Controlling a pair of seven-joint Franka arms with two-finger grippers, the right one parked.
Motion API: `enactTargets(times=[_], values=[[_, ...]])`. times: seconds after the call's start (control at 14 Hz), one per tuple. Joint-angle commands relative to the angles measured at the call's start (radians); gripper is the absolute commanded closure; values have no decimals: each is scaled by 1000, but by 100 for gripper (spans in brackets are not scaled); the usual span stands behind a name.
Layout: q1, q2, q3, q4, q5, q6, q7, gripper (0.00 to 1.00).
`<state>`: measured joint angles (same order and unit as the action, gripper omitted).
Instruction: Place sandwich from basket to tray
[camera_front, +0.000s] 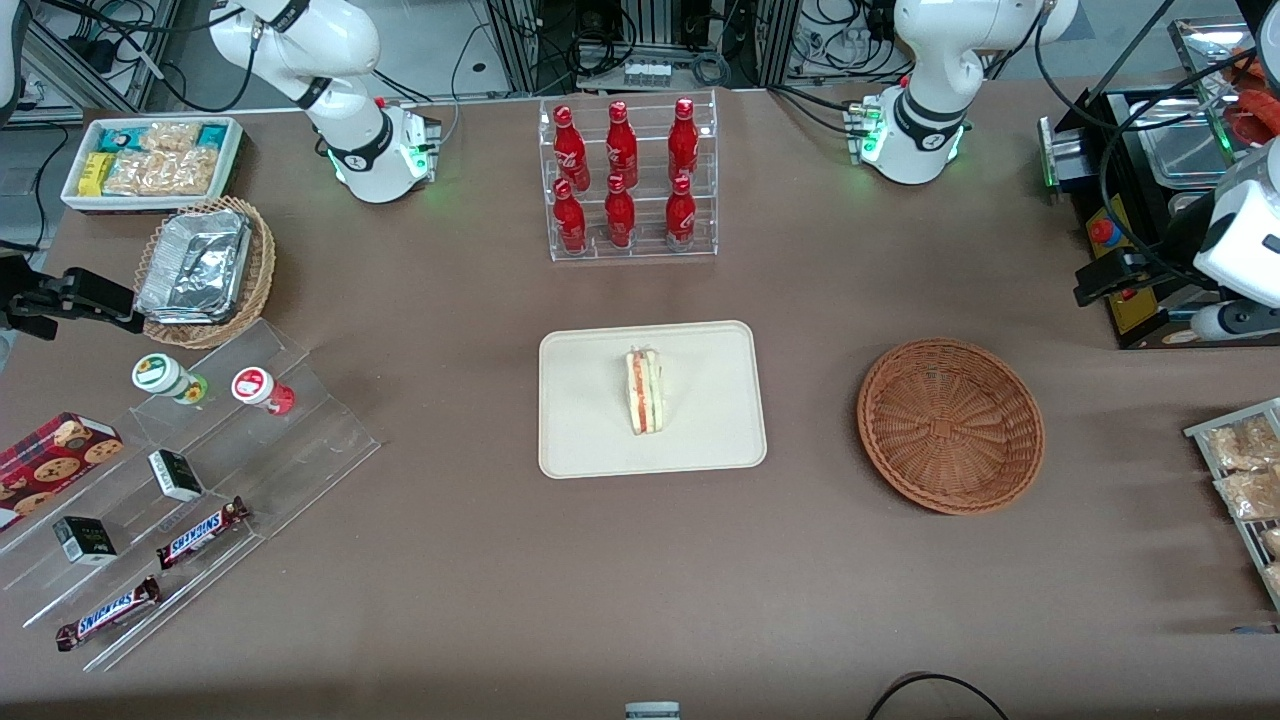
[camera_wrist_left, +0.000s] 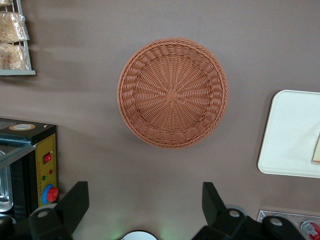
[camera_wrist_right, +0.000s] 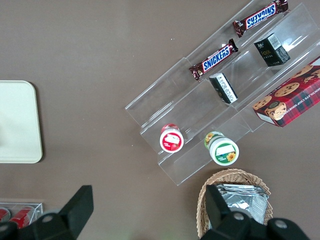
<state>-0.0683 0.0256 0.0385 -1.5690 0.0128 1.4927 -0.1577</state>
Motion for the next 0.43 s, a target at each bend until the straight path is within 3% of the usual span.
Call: enactTargets(times=[0.0, 0.36], values=[[-8, -18, -19, -6, 6, 1, 15, 0], [-30, -6, -17, 15, 4, 0, 12, 0]])
